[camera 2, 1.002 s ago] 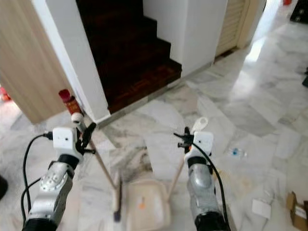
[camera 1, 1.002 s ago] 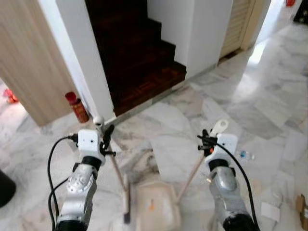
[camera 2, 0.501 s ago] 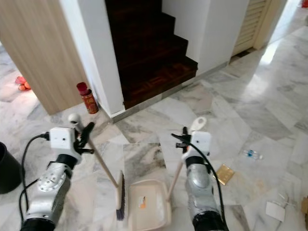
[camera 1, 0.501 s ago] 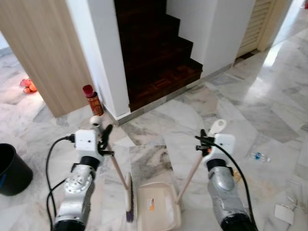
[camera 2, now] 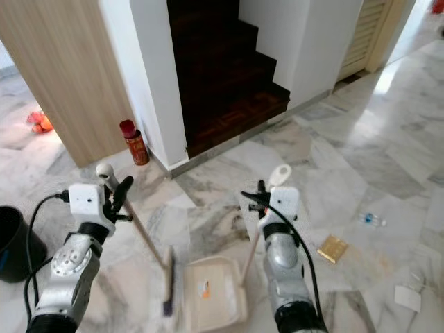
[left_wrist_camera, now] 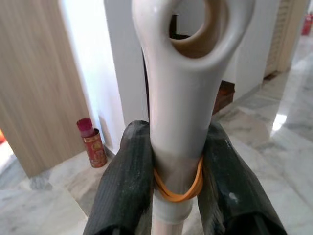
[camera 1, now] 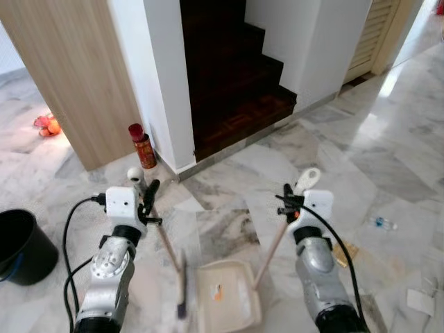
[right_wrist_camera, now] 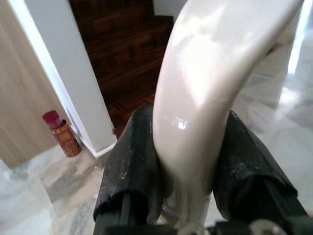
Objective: Sweep floor
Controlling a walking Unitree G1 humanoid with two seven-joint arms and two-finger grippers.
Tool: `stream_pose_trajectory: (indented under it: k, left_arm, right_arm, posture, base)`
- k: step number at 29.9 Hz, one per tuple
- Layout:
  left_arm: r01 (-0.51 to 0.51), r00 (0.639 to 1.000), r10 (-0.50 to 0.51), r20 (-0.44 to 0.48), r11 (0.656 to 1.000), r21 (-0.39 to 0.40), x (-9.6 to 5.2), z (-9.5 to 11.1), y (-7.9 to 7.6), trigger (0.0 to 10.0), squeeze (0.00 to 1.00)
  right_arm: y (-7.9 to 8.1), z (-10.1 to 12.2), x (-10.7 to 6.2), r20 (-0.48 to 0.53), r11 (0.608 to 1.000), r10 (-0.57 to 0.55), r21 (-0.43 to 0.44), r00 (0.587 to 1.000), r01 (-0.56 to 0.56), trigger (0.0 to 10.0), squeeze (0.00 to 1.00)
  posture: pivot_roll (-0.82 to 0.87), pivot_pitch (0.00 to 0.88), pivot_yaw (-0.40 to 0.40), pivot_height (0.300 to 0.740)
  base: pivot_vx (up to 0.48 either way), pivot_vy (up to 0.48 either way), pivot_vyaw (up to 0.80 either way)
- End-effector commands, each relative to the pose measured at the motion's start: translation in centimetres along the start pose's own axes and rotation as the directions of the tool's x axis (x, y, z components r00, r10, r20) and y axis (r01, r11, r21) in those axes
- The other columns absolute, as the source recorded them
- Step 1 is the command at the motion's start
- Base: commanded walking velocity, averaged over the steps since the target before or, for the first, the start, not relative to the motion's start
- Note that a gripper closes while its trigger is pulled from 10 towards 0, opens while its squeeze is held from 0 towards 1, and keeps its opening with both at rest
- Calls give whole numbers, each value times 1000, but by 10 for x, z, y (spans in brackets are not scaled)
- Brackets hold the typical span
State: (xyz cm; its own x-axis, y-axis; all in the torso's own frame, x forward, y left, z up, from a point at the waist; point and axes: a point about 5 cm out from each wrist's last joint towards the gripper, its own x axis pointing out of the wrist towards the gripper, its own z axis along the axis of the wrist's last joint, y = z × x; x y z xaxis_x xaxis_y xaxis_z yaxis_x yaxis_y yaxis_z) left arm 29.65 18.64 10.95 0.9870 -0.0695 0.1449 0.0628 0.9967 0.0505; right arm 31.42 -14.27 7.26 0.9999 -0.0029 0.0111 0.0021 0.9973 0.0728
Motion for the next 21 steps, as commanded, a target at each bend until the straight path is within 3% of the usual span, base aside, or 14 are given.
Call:
stream_pose_trajectory:
  k: [1, 21]
  left_arm:
    - [8, 999, -8, 33, 1000, 5, 3, 7, -3, 10000, 0]
    - [6, 1000, -6, 29, 1000, 5, 3, 6, -2, 10000, 0]
  right_arm:
    - [-1, 5, 3, 26, 1000, -3, 0, 1000, 3, 10000, 0]
    - [-2, 4, 3, 20, 1000, -6, 23, 1000, 6, 10000, 0]
  posture:
    - [88, 2, 59, 740]
    - [86, 10, 58, 740]
  base:
    - [0, 266, 0]
    - [0, 266, 0]
